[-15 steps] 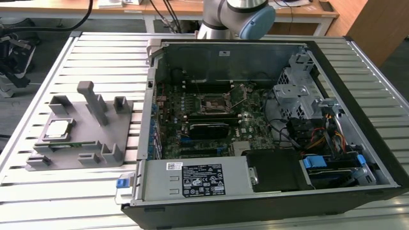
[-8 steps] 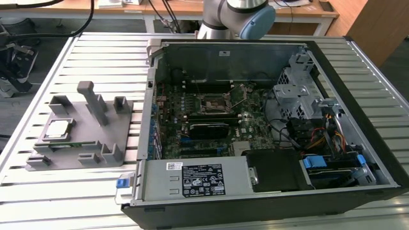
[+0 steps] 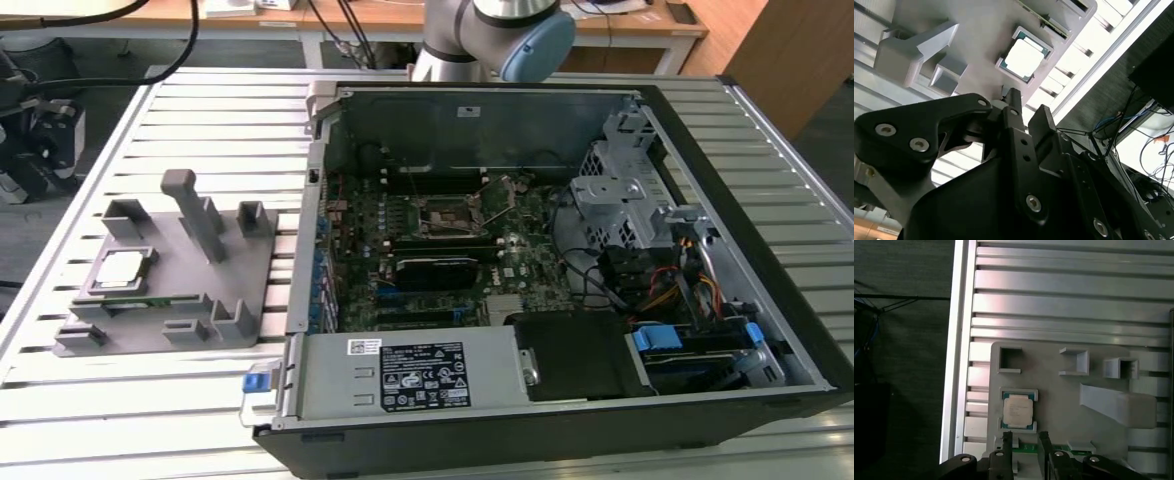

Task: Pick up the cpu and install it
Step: 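Pick up the cpu and move it towards the insertion slot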

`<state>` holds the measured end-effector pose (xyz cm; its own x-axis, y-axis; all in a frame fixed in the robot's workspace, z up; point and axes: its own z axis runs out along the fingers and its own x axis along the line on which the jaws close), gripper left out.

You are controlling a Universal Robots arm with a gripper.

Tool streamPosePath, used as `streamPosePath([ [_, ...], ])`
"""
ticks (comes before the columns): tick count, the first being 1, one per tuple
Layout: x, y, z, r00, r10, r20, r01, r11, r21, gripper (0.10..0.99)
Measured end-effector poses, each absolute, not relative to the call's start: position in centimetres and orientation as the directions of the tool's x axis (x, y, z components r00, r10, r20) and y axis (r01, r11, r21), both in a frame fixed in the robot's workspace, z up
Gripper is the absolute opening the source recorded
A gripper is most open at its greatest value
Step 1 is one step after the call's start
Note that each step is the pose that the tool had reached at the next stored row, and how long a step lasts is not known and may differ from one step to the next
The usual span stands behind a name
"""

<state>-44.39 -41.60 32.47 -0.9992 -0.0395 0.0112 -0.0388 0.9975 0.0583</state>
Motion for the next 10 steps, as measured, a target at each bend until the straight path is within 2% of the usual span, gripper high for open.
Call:
streamPosePath([
  [2, -44.39, -41.61, 32.29, -0.999, -0.041, 0.011, -0.04, 0.997, 0.058, 0.408],
  [3, -44.39, -41.62, 32.19, -0.999, -0.042, 0.011, -0.041, 0.997, 0.058, 0.408],
  [5, -44.39, -41.63, 32.03, -0.999, -0.043, 0.011, -0.043, 0.997, 0.058, 0.525],
  [6, -44.39, -41.63, 31.97, -0.999, -0.044, 0.011, -0.043, 0.997, 0.058, 0.525],
  [7, -44.39, -41.65, 31.9, -0.999, -0.044, 0.011, -0.044, 0.997, 0.058, 0.58],
  [8, -44.39, -41.67, 31.84, -0.999, -0.045, 0.011, -0.044, 0.997, 0.058, 0.58],
  [9, -44.39, -41.67, 31.79, -0.999, -0.045, 0.011, -0.044, 0.997, 0.058, 0.639],
  [10, -44.38, -41.67, 31.73, -0.999, -0.045, 0.012, -0.045, 0.997, 0.058, 0.639],
])
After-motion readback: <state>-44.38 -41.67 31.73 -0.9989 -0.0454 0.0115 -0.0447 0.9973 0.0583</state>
